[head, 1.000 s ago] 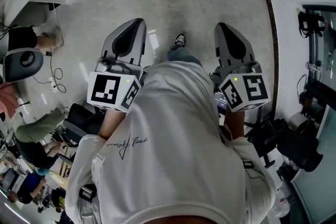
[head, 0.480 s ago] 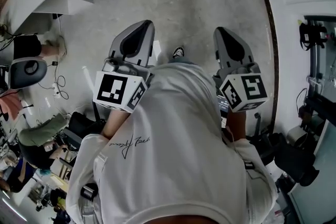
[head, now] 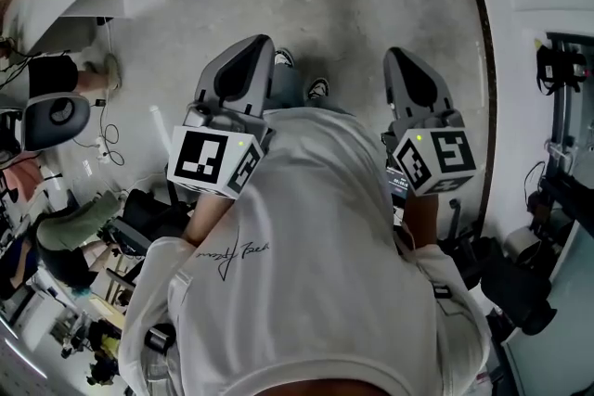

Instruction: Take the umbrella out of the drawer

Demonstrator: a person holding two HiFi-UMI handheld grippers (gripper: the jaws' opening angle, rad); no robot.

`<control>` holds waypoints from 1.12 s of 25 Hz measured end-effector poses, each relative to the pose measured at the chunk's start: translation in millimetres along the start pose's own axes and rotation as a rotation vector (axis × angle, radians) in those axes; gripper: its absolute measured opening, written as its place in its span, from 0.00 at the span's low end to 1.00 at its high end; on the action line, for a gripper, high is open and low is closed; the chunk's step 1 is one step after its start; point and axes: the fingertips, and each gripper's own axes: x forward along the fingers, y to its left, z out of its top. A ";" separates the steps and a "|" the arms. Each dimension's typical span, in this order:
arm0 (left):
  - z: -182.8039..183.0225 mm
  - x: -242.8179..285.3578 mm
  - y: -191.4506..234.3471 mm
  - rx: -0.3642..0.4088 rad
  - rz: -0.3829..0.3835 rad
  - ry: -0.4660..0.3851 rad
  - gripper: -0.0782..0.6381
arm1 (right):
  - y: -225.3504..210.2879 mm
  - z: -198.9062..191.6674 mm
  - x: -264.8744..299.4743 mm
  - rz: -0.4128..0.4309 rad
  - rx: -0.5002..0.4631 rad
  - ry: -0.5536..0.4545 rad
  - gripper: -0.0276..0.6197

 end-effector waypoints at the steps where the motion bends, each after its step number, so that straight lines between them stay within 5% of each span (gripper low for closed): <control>1: -0.8 1.0 2.0 -0.004 0.006 0.003 0.13 | 0.2 -0.3 1.6 0.004 -0.003 0.007 0.08; 28: 38.3 112.2 117.1 -0.020 0.046 0.042 0.13 | -33.3 87.3 136.4 0.005 -0.061 0.026 0.08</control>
